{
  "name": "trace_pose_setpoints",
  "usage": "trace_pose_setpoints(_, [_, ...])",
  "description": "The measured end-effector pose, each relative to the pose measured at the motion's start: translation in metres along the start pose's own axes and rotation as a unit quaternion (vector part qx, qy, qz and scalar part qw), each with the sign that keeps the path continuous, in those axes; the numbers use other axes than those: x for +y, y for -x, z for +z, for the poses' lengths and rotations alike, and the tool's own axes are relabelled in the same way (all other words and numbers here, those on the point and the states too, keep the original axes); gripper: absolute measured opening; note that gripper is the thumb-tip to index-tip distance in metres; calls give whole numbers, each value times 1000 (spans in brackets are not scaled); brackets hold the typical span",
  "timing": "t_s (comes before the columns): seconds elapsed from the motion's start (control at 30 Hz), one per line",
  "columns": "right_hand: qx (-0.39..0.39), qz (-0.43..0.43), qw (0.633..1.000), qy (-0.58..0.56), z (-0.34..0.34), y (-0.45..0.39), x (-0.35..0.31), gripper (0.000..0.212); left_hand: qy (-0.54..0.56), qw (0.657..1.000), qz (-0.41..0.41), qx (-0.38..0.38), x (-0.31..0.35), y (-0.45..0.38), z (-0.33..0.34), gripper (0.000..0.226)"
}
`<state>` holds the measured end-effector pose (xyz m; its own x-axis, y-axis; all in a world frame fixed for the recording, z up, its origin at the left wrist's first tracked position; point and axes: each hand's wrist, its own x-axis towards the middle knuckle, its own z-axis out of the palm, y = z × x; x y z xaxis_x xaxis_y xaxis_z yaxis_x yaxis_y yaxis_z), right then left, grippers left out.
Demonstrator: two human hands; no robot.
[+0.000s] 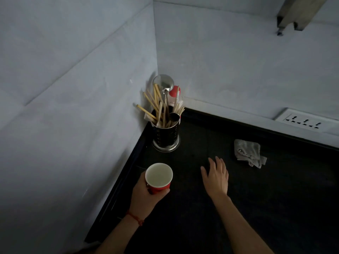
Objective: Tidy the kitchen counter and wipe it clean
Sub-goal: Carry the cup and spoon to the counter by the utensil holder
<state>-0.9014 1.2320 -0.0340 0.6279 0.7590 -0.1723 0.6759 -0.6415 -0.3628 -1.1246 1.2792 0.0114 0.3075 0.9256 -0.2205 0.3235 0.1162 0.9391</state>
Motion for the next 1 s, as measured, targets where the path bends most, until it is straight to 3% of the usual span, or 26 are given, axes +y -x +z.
trace_pose_setpoints(0.33, [18,-9,998,65,21,3,22,63,-55,993,70,-80,38,-68,68,66])
trace_pose_setpoints(0.6, [17,1,996,88,20,0,19,55,-9,1000,10,-14,56,-146,134,64])
trace_pose_setpoints(1.0, [27,-7,995,91,23,-3,23,53,-33,999,16,19,56,-209,163,69])
